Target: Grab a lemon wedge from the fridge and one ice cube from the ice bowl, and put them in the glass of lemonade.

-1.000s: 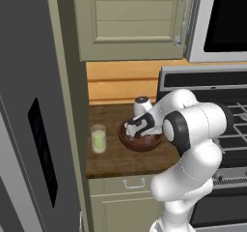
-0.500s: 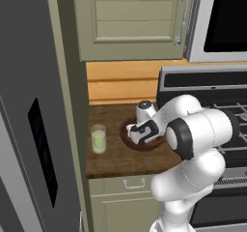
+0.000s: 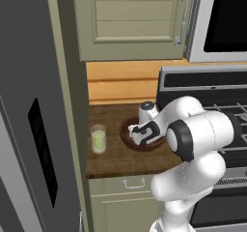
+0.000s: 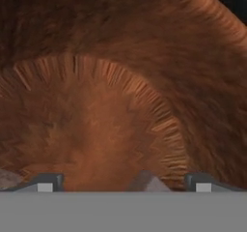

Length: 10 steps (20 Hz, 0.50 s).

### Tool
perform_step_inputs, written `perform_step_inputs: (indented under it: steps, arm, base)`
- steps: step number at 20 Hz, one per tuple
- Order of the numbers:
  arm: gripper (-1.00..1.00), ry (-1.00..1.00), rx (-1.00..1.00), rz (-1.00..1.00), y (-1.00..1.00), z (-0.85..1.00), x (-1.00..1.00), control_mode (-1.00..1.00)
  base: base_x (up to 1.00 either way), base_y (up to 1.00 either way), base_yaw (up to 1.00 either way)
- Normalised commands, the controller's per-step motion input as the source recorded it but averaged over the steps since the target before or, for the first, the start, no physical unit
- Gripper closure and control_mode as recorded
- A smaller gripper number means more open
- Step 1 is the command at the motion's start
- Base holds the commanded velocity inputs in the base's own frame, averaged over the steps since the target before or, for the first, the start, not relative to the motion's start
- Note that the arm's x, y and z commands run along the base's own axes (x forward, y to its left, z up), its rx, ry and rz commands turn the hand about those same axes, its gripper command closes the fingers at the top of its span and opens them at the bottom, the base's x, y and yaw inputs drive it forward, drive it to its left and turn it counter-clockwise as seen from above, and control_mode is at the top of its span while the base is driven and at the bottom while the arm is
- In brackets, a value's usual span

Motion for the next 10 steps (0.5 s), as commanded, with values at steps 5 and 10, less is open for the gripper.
perform_step_inputs:
  steps: [5, 10]
  arm:
    - [1.00, 0.04, 0.00, 0.04, -0.01, -0.25, -0.14, -1.00]
    - [1.00, 0.01, 0.00, 0.03, -0.14, -0.19, -0.41, -1.00]
  base:
    - [0.00, 0.00, 0.00]
    - [0.00, 0.00, 0.00]
